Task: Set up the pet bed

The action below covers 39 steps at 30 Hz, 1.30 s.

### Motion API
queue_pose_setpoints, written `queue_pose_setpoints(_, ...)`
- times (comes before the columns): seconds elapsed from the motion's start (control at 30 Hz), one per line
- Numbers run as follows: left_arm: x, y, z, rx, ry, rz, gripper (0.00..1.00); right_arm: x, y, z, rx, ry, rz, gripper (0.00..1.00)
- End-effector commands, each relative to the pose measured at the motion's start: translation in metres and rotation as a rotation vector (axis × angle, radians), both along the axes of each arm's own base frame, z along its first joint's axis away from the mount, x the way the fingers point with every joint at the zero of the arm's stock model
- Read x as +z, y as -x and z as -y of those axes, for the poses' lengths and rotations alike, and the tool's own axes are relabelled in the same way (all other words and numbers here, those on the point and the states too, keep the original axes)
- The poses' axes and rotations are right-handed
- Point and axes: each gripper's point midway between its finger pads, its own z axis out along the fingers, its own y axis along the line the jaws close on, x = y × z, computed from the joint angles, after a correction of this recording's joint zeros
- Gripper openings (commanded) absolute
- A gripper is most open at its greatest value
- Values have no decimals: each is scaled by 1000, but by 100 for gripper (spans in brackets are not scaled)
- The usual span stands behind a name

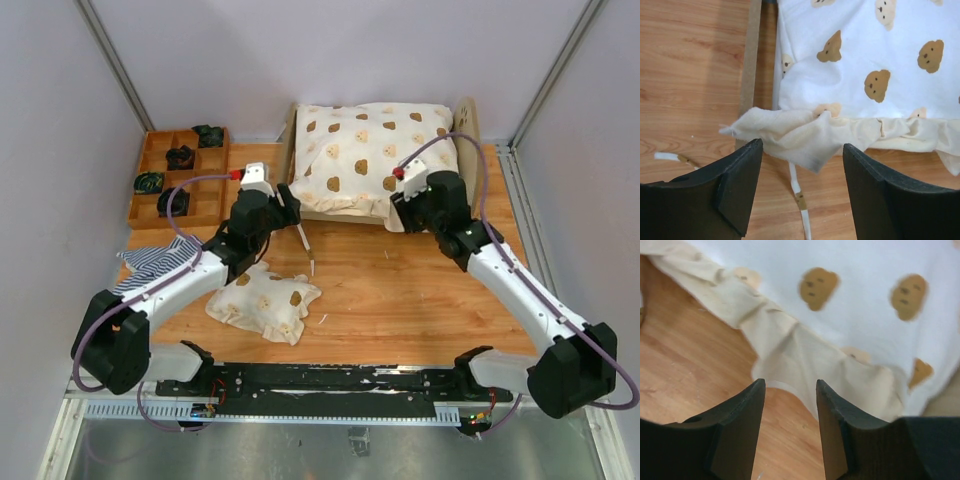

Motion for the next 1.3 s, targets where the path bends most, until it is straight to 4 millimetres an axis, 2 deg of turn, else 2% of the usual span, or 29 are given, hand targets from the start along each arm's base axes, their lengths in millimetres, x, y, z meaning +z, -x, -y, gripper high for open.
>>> queue_pose_setpoints(0.0, 0, -2, 4, -44, 41, -61, 70, -3, 2, -78, 454, 108, 187, 48)
queue_pose_setpoints(0.13, -5, -2, 9, -127, 126, -118, 67, -17, 1, -121, 660, 264, 314, 51)
queue_pose_setpoints(0.2, -5, 2, 3, -111, 131, -109, 67, -27, -3, -134, 751, 358, 377, 51)
queue_pose_setpoints(0.3, -4, 10, -6, -80, 157, -80, 67, -37, -8, -150, 849, 411, 430, 50)
queue_pose_setpoints(0.43, -13, 20, -2, -113, 196, -79, 66, -46, -20, -160, 889, 458, 469, 48)
queue_pose_setpoints(0.57, -28, 25, 3, -146, 211, -98, 66, -57, -32, -164, 901, 523, 479, 45)
queue_pose_setpoints(0.67, -36, 22, -1, -119, 201, -97, 66, -67, -41, -162, 897, 572, 471, 39)
queue_pose_setpoints(0.73, -41, 17, -3, -101, 178, -101, 66, -71, -43, -159, 889, 607, 466, 27)
queue_pose_setpoints(0.77, -43, 14, -5, -89, 164, -100, 65, -72, -42, -158, 890, 619, 467, 19)
queue_pose_setpoints(0.8, -46, 11, -6, -77, 152, -103, 64, -72, -41, -158, 891, 628, 473, 6)
queue_pose_setpoints(0.83, -48, 8, -8, -65, 142, -104, 64, -70, -40, -157, 890, 632, 484, 1)
queue_pose_setpoints(0.97, -60, -2, -10, -31, 117, -116, 64, -65, -27, -156, 934, 639, 488, 0)
queue_pose_setpoints(1.27, -77, -17, -21, 41, 49, -142, 64, -56, 19, -156, 1111, 566, 439, 0)
